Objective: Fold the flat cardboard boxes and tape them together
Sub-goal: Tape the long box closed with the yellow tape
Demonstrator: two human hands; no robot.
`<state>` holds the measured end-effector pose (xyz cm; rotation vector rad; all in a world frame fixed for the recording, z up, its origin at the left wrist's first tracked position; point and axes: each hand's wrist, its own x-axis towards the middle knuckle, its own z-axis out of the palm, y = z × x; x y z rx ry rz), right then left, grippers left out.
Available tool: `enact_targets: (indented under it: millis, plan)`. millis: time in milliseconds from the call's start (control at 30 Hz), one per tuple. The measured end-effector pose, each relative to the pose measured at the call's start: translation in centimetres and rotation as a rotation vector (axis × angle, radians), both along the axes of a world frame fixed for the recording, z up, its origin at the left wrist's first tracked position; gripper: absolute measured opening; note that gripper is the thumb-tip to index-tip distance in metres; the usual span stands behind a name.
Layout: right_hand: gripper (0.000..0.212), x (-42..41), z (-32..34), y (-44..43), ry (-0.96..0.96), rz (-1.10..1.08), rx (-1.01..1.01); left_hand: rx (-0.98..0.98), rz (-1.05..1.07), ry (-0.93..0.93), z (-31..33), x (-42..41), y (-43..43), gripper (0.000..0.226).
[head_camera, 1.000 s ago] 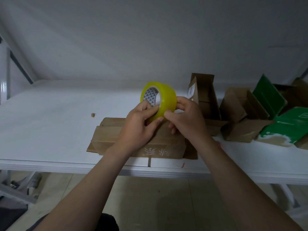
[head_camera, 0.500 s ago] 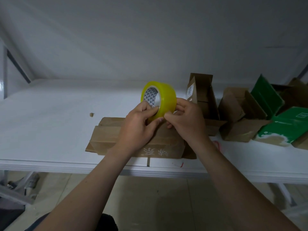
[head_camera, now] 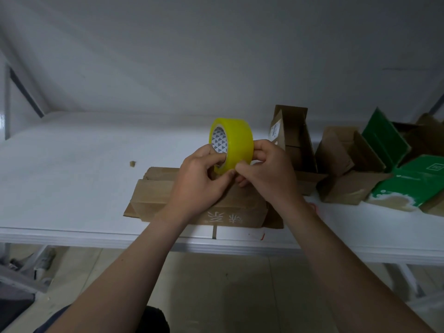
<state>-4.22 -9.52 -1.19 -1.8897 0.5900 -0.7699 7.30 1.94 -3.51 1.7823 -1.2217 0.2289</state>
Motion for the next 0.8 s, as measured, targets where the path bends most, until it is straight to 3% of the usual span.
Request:
enact_targets:
  millis: [167,400,800]
  plan:
    - [0.032,-0.08,-0.37,0.12,0.023,-0.045,-0.153,-0.023,-0.020,0.001,0.08,-0.10,0.20,0.011]
    - [0.031,-0.15,-0.71,-0.22,0.024,-0.088,-0.214,0.044,0.023,-0.007,-0.30,0.30,0.00,0.030]
    - [0.032,-0.29,-0.22,-0.32,0.095,-0.100,-0.348,0.006,-0.008,-0.028,-0.20,0.19,0.18,0.020]
